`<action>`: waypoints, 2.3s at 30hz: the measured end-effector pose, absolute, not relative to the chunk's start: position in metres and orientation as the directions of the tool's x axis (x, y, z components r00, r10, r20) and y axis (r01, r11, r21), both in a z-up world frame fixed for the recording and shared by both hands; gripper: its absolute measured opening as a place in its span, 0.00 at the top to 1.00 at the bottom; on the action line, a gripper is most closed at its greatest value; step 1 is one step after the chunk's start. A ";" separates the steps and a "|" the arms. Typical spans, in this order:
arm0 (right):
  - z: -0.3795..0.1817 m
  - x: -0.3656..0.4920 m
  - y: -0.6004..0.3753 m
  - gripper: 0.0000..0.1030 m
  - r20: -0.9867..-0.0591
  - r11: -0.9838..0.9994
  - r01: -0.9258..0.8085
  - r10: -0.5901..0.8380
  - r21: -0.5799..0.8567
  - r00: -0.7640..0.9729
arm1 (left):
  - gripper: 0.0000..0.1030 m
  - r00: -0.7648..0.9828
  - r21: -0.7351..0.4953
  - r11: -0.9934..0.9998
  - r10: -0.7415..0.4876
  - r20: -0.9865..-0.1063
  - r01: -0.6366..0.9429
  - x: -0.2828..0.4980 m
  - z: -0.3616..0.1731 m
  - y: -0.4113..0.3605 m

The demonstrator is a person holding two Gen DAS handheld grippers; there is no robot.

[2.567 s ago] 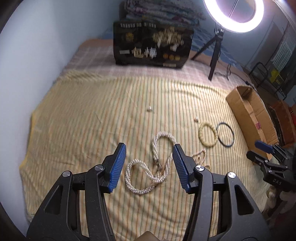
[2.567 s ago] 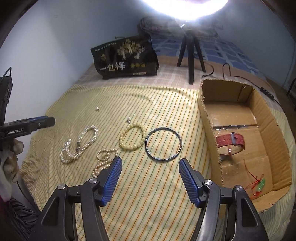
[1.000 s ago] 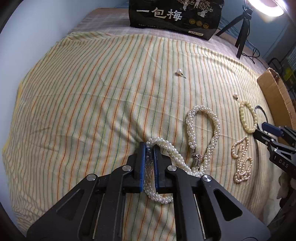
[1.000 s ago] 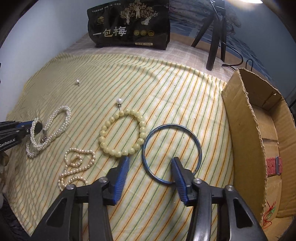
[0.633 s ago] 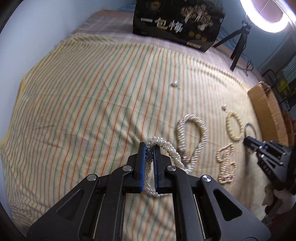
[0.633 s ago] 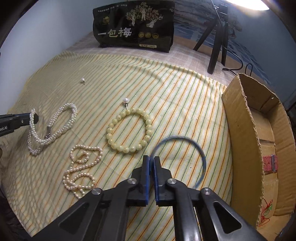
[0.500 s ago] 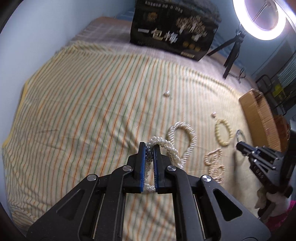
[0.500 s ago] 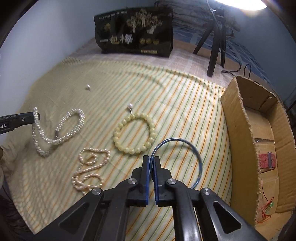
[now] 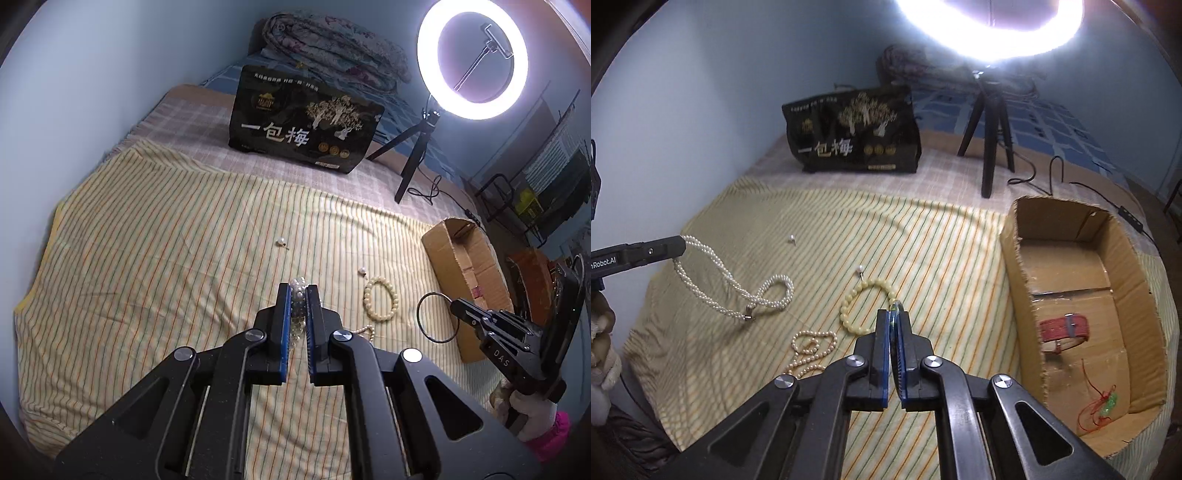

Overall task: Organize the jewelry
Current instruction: 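Lift and carry the necklace with the left tool over the box while the right tool carries the bangle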

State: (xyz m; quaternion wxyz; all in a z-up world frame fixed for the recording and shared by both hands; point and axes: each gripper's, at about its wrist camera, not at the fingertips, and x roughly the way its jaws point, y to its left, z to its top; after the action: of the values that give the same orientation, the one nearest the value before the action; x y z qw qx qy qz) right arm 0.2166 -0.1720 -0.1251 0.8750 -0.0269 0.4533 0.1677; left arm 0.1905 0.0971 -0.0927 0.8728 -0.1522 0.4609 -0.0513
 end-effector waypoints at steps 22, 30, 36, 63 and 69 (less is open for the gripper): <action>-0.061 0.194 -0.216 0.99 -0.702 0.956 -0.268 0.270 0.117 0.659 | 0.95 0.693 -0.336 0.941 -0.269 -0.669 0.041 0.177 -0.013 0.070; -0.052 0.189 -0.248 0.99 -0.688 0.970 -0.213 0.236 0.119 0.686 | 0.95 0.698 -0.353 0.932 -0.309 -0.646 0.086 0.178 0.004 0.044; -0.049 0.183 -0.279 0.99 -0.683 0.978 -0.168 0.204 0.121 0.701 | 0.95 0.700 -0.371 0.919 -0.352 -0.622 0.132 0.184 0.018 0.016; -0.070 0.175 -0.354 0.99 -0.718 0.984 -0.061 0.162 0.164 0.676 | 0.95 0.625 -0.327 0.878 -0.479 -0.617 0.350 0.266 0.041 -0.174; -0.078 0.185 -0.352 0.99 -0.728 0.981 -0.065 0.181 0.185 0.661 | 0.95 0.593 -0.312 0.881 -0.471 -0.652 0.356 0.288 0.020 -0.207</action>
State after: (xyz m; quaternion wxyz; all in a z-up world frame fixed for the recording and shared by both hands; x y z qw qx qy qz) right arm 0.1849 -0.3518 -0.0778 0.9085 0.0713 0.4062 0.0678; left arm 0.2882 -0.2070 0.0198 0.8895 -0.0744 0.3862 -0.2326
